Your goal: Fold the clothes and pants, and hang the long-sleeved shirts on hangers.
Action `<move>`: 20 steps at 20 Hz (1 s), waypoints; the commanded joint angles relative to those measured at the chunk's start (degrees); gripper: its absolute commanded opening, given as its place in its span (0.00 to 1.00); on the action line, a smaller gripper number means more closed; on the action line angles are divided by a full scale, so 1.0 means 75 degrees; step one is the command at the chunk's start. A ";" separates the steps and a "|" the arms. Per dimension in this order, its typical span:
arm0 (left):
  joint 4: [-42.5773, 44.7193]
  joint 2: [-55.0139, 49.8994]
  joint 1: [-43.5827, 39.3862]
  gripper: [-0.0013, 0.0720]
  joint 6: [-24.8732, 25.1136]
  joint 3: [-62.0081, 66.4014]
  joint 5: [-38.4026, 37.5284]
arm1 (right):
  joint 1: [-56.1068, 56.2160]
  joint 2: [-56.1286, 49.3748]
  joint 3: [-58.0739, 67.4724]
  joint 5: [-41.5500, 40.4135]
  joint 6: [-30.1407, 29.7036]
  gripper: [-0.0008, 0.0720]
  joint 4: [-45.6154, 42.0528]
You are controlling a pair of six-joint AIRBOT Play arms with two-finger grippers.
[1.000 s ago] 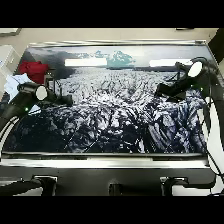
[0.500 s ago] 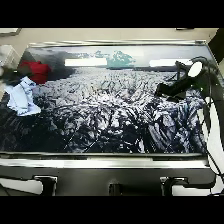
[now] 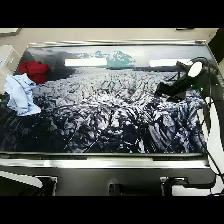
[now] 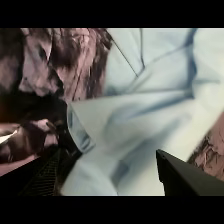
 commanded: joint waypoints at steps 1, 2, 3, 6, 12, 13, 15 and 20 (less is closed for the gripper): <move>-0.1894 -0.0697 0.0146 0.99 0.1338 -0.0003 0.0787 | 0.0009 -0.0003 -0.0003 0.0015 0.0137 0.96 0.0029; -0.2436 -0.0866 0.0096 0.99 0.1763 -0.0003 0.0877 | 0.0009 -0.0003 -0.0003 0.0020 0.0157 0.96 0.0035; -0.2841 -0.1032 0.0015 0.99 0.2122 -0.0003 0.0903 | 0.0009 -0.0003 -0.0003 0.0047 0.0245 0.96 0.0035; -0.2984 -0.1338 -0.0207 0.99 0.2355 -0.0003 0.1005 | 0.0009 -0.0003 -0.0003 0.0157 0.0329 0.96 0.0079; -0.2987 -0.1547 -0.0446 0.24 0.2401 -0.0003 0.0749 | 0.0009 -0.0003 -0.0003 0.0580 0.0329 0.96 0.0277; -0.3019 -0.1498 -0.0452 0.05 0.2445 0.0012 0.0513 | 0.0009 -0.0003 -0.0003 0.0644 0.0329 0.96 0.0364; -0.3150 -0.1107 -0.0487 0.05 0.2789 0.0015 0.0315 | 0.0009 -0.0003 -0.0003 0.0801 0.0329 0.96 0.0434; -0.3162 0.1772 -0.0915 0.05 0.4086 0.0006 0.0361 | 0.0009 0.0000 0.0000 0.1317 0.0294 0.96 0.0428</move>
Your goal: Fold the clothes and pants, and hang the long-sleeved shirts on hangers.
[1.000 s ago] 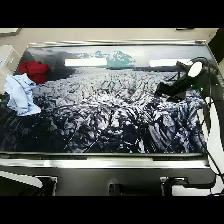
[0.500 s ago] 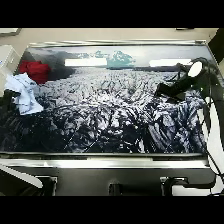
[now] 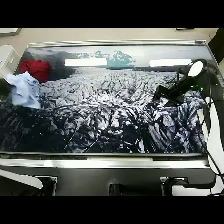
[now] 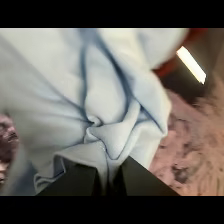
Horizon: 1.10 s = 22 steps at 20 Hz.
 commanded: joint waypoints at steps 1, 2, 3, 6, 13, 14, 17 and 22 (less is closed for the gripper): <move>-0.0128 0.2209 -0.0367 0.05 0.0597 -0.0017 0.0114 | 0.0009 0.0000 0.0000 0.0420 -0.0041 0.96 0.0035; -0.0122 0.2970 -0.0595 0.05 0.0603 -0.0017 0.0114 | 0.0009 0.0000 0.0000 0.0507 -0.0041 0.96 0.0038; -0.0122 0.3637 -0.0883 0.05 0.0603 -0.0026 0.0052 | 0.0009 0.0000 0.0000 0.0641 -0.0047 0.96 0.0038; 0.0131 0.5581 -0.2302 0.05 0.0338 -0.0580 -0.0119 | 0.0009 0.0041 0.0000 0.1256 -0.0755 0.94 0.0157; 0.2203 0.7548 -0.7335 0.05 -0.2008 -0.4342 0.0035 | 0.0006 0.0764 0.0015 0.1784 -0.1451 0.94 0.0117; 0.2200 0.7391 -0.8061 0.05 -0.2291 -0.4966 0.0388 | 0.0006 0.0866 0.0015 0.1784 -0.1451 0.94 0.0079; 0.2197 0.6365 -1.0095 0.05 -0.2996 -0.6292 0.2224 | 0.0006 0.1145 0.0015 0.1821 -0.1451 0.94 -0.0122; 0.1658 0.3634 -1.1654 0.80 -0.3663 -0.5625 0.2949 | 0.0006 0.1355 0.0015 0.1897 -0.1448 0.94 -0.0434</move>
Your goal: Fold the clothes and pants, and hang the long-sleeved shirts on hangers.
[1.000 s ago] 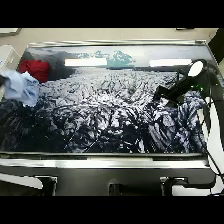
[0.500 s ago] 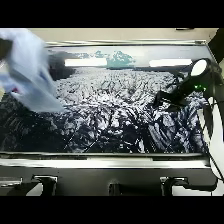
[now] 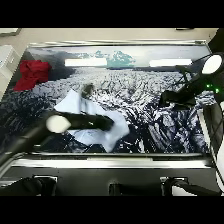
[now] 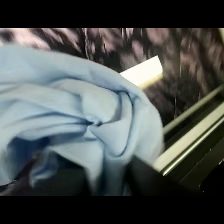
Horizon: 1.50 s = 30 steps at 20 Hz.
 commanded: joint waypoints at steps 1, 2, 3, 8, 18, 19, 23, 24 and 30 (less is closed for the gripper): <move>-0.0335 -0.1571 -0.0758 0.99 -0.0420 0.0644 0.0032 | 0.0009 0.0119 0.0009 0.0099 -0.0012 0.94 -0.0201; -0.0245 -0.1693 -0.0466 0.99 -0.0280 0.1058 -0.0530 | 0.0009 0.0119 0.0006 0.0160 -0.0012 0.94 -0.0192; 0.0035 -0.1690 -0.0009 0.99 -0.0192 0.1460 -0.1163 | 0.0009 0.0119 0.0006 0.0224 -0.0012 0.94 -0.0160; 0.1545 -0.1099 0.3010 0.99 -0.0189 0.2200 -0.4430 | 0.0012 0.0122 -0.0839 0.0405 -0.0012 0.94 0.0883; -0.0195 0.0796 0.4199 0.99 0.0603 -0.3130 -0.2597 | 0.0015 0.1058 -0.6129 -0.1440 -0.1157 0.99 0.2090; -0.0455 0.0708 0.4199 0.99 0.0702 -0.3255 -0.2337 | 0.0017 0.1058 -0.6330 -0.1562 -0.1157 0.99 0.2107; -0.1236 0.0300 0.4199 0.99 0.1145 -0.3270 -0.1813 | 0.0015 0.1058 -0.6808 -0.1906 -0.1180 0.99 0.2259; -0.1259 0.0201 0.4199 0.99 0.1218 -0.3270 -0.1824 | 0.0017 0.1058 -0.6869 -0.1947 -0.1177 0.99 0.2261; -0.1600 -0.0029 0.3689 0.80 0.0769 -0.3270 -0.0781 | 0.0017 0.1058 -0.7402 -0.2422 -0.1154 0.99 0.2853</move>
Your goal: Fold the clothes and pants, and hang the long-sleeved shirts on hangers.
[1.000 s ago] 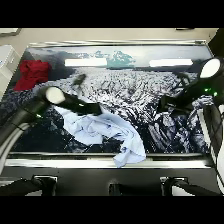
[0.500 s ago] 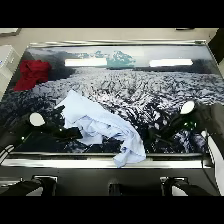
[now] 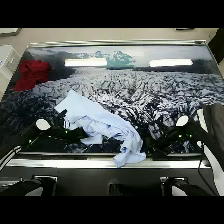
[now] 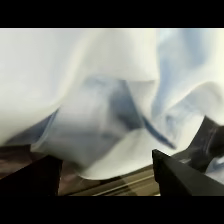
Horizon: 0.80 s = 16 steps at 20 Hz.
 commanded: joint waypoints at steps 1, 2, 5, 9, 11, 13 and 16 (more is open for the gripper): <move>-0.0291 -0.0140 -0.0417 0.64 -0.0527 -0.0026 0.0941 | 0.0009 0.0006 -0.0408 -0.0431 -0.0012 0.99 0.0458; -0.0291 -0.0201 -0.0548 0.35 -0.0545 -0.0026 0.1087 | 0.0009 0.0006 -0.0507 -0.0513 -0.0032 0.99 0.0513; -0.0291 -0.0239 -0.0688 0.05 -0.0519 -0.0020 0.1157 | 0.0009 0.0006 -0.0737 -0.0816 -0.0038 0.99 0.0644; -0.0291 0.0006 -0.0685 0.06 -0.0452 -0.0009 0.1148 | 0.0006 0.0006 -0.1020 -0.1276 -0.0105 0.68 0.0962; -0.0291 0.0198 -0.0685 0.05 -0.0224 -0.0003 0.1148 | 0.0006 0.0006 -0.1017 -0.1463 -0.0440 0.12 0.1486; -0.0289 0.0469 -0.0682 0.05 -0.0224 -0.0003 0.1192 | 0.0006 0.0009 -0.0918 -0.1597 -0.0726 0.07 0.2005; 0.0140 0.1241 -0.0347 0.05 0.0175 0.0326 0.1142 | -0.0102 0.0271 0.0152 -0.1527 -0.0790 0.07 0.1518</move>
